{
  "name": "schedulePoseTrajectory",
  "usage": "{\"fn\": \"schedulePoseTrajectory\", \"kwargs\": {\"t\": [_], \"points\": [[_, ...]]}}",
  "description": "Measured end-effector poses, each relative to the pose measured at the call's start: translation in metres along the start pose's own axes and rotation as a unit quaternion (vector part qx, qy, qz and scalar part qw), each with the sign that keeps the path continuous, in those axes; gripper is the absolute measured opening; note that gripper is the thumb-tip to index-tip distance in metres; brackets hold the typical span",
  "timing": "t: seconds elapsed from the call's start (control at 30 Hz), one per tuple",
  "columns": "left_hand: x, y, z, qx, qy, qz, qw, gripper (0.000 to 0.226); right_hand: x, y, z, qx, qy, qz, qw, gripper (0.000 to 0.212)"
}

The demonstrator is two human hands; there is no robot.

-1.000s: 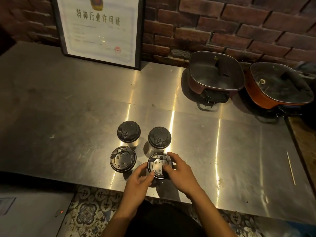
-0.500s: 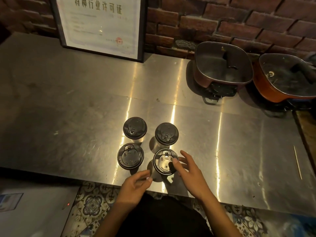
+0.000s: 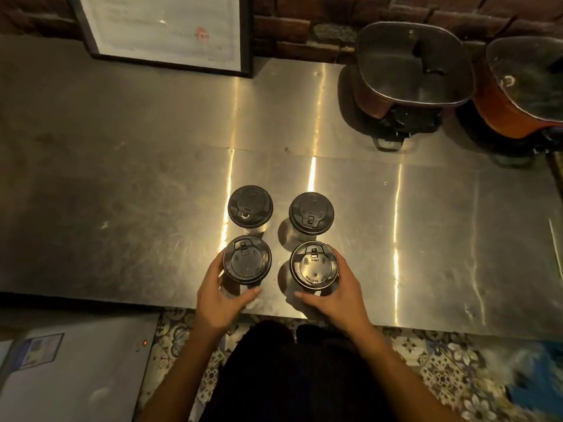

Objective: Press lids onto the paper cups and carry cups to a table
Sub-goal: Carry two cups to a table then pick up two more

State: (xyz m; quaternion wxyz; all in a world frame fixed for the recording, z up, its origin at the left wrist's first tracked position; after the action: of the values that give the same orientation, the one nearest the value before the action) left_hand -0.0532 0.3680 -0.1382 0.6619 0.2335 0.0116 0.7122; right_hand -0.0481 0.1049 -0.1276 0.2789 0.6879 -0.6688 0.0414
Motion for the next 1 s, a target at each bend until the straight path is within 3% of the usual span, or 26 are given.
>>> {"fn": "schedulePoseTrajectory", "kwargs": {"t": [0.13, 0.37, 0.53, 0.67, 0.87, 1.0], "points": [[-0.011, -0.013, 0.0, 0.014, -0.004, -0.003, 1.0, 0.107, -0.011, -0.004, -0.003, -0.023, 0.011, 0.046, 0.999, 0.097], [-0.023, -0.003, 0.012, -0.039, -0.007, -0.018, 0.999, 0.084, -0.007, 0.01, -0.006, -0.022, -0.059, 0.082, 0.995, 0.086], [-0.044, 0.012, 0.026, 0.019, 0.046, -0.091, 0.995, 0.079, 0.019, 0.042, 0.002, -0.026, -0.132, 0.137, 0.981, 0.079], [-0.081, 0.034, 0.047, 0.002, 0.054, -0.158, 0.986, 0.07, 0.049, 0.085, 0.029, -0.063, -0.197, 0.212, 0.955, 0.082], [-0.166, 0.093, 0.072, -0.046, 0.0, -0.286, 0.957, 0.063, 0.099, 0.192, 0.084, -0.113, -0.257, 0.334, 0.9, 0.062], [-0.227, 0.157, 0.072, -0.064, -0.034, -0.38, 0.922, 0.077, 0.124, 0.284, 0.122, -0.139, -0.281, 0.43, 0.846, 0.054]]}}
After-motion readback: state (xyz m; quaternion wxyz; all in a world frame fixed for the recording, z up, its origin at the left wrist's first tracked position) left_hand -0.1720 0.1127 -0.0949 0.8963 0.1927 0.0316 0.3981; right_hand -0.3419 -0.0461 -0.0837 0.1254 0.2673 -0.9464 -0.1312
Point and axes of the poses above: each hand's wrist, its own y-axis away from the middle knuckle, its own x-axis out of the back of the hand, z = x × y, the point moved 1 cm from there along -y, towards the middle knuckle, and after that the axes turned 1 degree about y, right-handed, at the moved point
